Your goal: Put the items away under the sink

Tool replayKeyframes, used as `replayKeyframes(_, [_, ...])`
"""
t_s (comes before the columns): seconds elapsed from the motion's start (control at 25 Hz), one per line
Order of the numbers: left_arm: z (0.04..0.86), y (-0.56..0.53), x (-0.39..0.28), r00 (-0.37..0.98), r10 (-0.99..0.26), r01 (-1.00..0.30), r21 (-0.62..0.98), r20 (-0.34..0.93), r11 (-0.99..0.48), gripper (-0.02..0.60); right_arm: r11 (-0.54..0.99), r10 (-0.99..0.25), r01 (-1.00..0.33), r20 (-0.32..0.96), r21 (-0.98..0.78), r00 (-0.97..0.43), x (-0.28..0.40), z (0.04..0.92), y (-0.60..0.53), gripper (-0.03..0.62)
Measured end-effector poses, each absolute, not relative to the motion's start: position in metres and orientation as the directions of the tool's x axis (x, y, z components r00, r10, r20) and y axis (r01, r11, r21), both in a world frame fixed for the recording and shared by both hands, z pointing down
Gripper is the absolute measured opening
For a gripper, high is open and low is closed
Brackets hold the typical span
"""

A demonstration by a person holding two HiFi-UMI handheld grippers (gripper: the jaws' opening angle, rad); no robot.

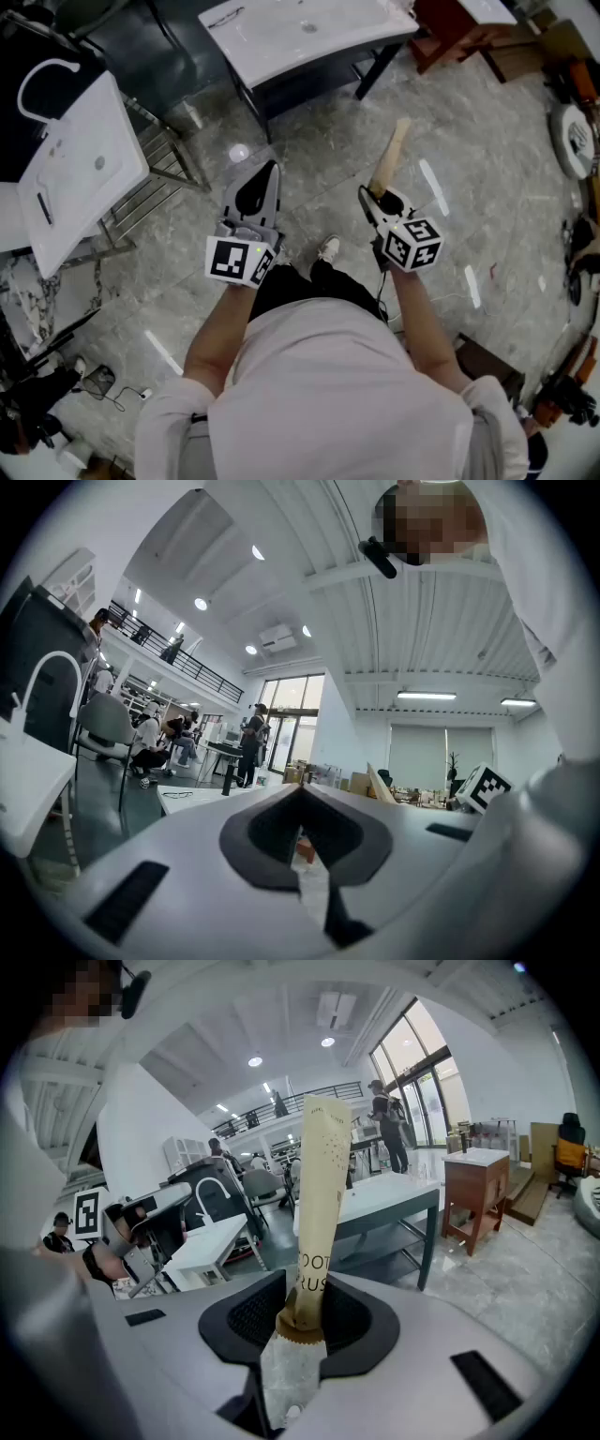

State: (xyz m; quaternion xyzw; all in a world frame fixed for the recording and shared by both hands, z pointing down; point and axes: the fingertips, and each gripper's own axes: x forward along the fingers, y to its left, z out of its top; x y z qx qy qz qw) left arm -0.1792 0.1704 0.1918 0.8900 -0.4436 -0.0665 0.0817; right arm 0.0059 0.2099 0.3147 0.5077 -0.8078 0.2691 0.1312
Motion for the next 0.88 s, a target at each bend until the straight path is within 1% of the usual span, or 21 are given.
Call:
replayKeyframes(0.32, [0.18,0.177,-0.162,0.58,-0.813,-0.79,0.202,-0.058,-0.578,0.002,0.371,-0.757,-0.882,0.455,-0.29,-0.468,0.024,0.298,0.205,0.12])
replayKeyframes(0.64, [0.182,0.176,-0.142,0.557,-0.83,-0.811,0.194,-0.038,-0.553,0.003,0.391,-0.751,-0.865,0.434,-0.314,-0.498,0.041,0.299,0.201,0.12])
replayKeyframes(0.88, [0.185,0.169,-0.12,0.52,-0.854,-0.837,0.185,-0.024,-0.515,0.003,0.434,-0.739,-0.845,0.412,-0.313,-0.533,0.064,0.297,0.189,0.121])
